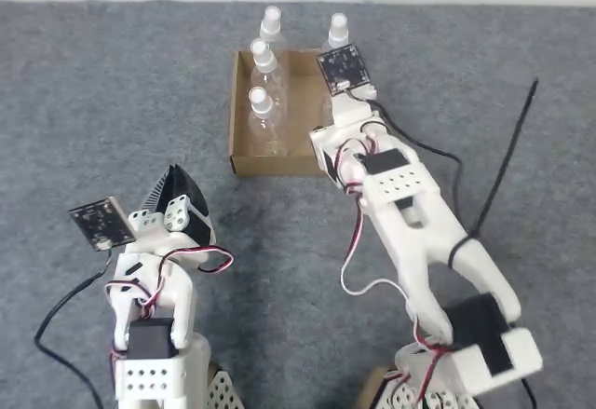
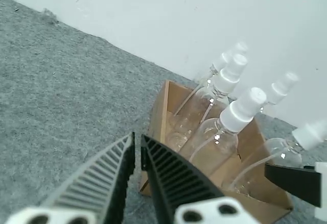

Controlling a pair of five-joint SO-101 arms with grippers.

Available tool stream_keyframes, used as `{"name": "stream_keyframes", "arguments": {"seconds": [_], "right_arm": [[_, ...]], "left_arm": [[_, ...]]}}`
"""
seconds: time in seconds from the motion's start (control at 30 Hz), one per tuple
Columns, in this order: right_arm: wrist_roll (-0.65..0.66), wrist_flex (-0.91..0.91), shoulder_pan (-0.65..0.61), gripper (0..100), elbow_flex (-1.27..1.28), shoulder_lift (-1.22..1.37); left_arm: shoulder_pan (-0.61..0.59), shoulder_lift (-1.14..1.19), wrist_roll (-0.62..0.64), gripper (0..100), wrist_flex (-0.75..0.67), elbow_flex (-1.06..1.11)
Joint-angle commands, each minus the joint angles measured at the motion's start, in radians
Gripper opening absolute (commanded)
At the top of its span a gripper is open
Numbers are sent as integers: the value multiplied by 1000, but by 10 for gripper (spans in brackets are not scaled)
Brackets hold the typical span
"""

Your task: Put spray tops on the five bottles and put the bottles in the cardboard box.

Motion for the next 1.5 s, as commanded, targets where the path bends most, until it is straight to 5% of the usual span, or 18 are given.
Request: {"name": "stream_keyframes", "arguments": {"seconds": [0.0, 0.43, 0.8, 1.47], "right_arm": [[14, 22, -8, 278, 17, -147], [11, 205, -7, 273, 15, -282], [8, 203, -8, 38, 18, -295], [6, 194, -8, 7, 204, -575]], "left_arm": [[3, -15, -9, 13, -12, -13], [3, -15, -9, 13, -12, -13], [2, -15, -9, 13, -11, -13], [2, -15, -9, 13, -11, -13]]}}
